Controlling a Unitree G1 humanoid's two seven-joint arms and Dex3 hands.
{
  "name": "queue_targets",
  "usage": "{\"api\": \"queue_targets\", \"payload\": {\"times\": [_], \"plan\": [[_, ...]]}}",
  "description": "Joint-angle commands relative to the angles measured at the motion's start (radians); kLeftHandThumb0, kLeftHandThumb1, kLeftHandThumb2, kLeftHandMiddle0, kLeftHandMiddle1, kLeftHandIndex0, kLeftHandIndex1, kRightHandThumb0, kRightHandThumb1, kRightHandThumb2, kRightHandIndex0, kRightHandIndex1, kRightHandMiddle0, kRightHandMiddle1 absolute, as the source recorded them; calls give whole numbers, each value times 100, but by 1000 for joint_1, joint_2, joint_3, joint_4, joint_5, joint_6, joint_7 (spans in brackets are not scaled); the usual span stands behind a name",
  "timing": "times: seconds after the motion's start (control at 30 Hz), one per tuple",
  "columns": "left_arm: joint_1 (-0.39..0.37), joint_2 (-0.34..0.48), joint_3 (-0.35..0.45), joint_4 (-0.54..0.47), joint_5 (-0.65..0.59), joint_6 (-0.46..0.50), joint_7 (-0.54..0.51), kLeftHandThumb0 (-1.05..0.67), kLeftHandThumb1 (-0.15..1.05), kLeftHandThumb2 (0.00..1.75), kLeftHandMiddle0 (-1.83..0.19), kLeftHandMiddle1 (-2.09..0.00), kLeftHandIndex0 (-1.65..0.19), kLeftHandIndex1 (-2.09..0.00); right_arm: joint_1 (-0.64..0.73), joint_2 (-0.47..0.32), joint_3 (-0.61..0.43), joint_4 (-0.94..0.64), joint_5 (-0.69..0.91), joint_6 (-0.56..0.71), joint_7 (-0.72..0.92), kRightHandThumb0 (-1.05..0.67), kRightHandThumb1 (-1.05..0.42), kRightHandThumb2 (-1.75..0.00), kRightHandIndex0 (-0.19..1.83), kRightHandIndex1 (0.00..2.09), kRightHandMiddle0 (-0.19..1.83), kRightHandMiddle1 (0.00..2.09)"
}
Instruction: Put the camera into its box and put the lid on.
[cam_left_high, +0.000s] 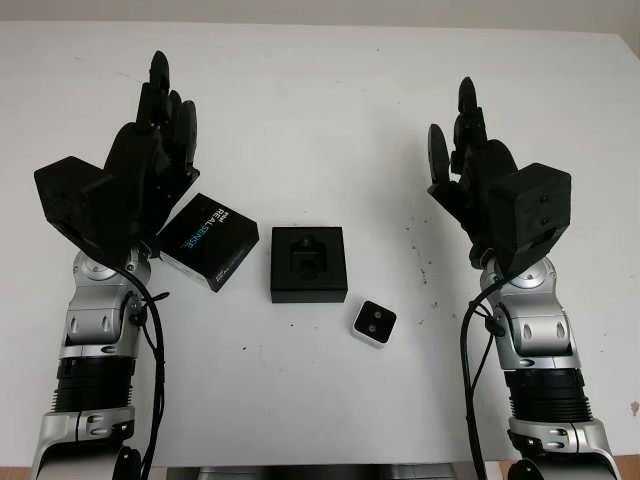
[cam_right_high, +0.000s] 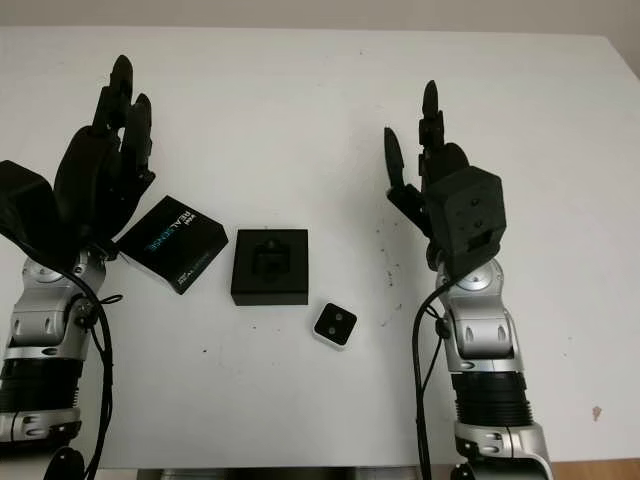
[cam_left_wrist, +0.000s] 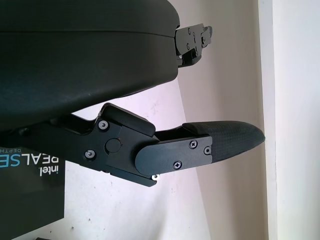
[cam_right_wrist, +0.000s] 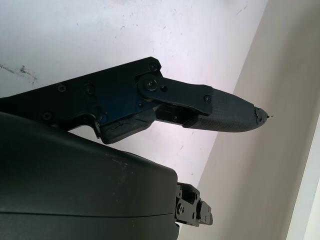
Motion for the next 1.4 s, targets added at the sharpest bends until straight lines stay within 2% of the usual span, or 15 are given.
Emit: {"api": "queue_targets", "payload": {"times": [0.0, 0.2, 0.37, 0.5, 0.6, 0.67, 0.87, 0.97, 1.1, 1.23, 1.37], "plan": [[10, -2, -3, -25, 5, 6, 7, -82, 105, 59, 19, 0, 19, 0, 7, -2, -1, -24, 6, -1, 4, -85, -105, -64, -19, 0, -19, 0], [5, 1, -8, -15, 9, 6, 3, -81, 105, 62, 19, 0, 19, 0, 7, -9, 0, -15, 4, -7, 15, -83, -105, -63, -19, 0, -19, 0], [3, 0, -12, 4, 9, -17, -2, -82, 105, 62, 19, 0, 19, 0, 60, -37, 29, -73, -43, -25, 38, -81, -105, -53, -19, 0, -18, 1], [13, -1, -7, -6, 4, -14, 3, -82, 105, 61, 19, 0, 19, 0, 160, -35, 30, -203, -37, -33, 63, -77, -104, -19, -12, 5, -8, 6], [28, -3, -4, -25, -1, -3, 7, -81, 105, 61, 19, 0, 19, 0, 266, -60, 50, -340, -108, -40, 61, -75, -101, -8, -1, 11, 2, 10], [35, -6, -2, -30, -4, -3, 10, -80, 105, 61, 19, 0, 19, 0, 344, -73, 56, -439, -143, -41, 70, -74, -98, -5, 3, 12, 5, 10], [43, -11, -5, -44, -5, 7, 15, -79, 105, 62, 19, 0, 19, 0, 580, -116, 97, -681, -251, -59, 120, -73, -96, -5, -3, 7, 3, 6], [43, -8, -5, -44, -3, 12, 14, -79, 105, 62, 19, 0, 19, 0, 673, -123, 125, -759, -312, -79, 133, -81, -99, -6, -3, 6, 3, 6], [43, -8, -6, -41, 2, 11, 17, -80, 105, 61, 19, 0, 19, 0, 778, -122, 157, -792, -392, -159, 106, -83, -99, -6, -2, 7, 6, 7], [36, -5, -6, -30, 3, 8, 15, -80, 105, 60, 19, 0, 19, 0, 853, -104, 181, -756, -456, -279, 35, -86, -100, -6, 4, 9, 11, 8], [25, 0, -7, -16, 4, 9, 10, -84, 105, 59, 19, 0, 19, 0, 892, -87, 190, -752, -472, -305, 22, -89, -98, -5, 0, 6, 11, 7]]}}
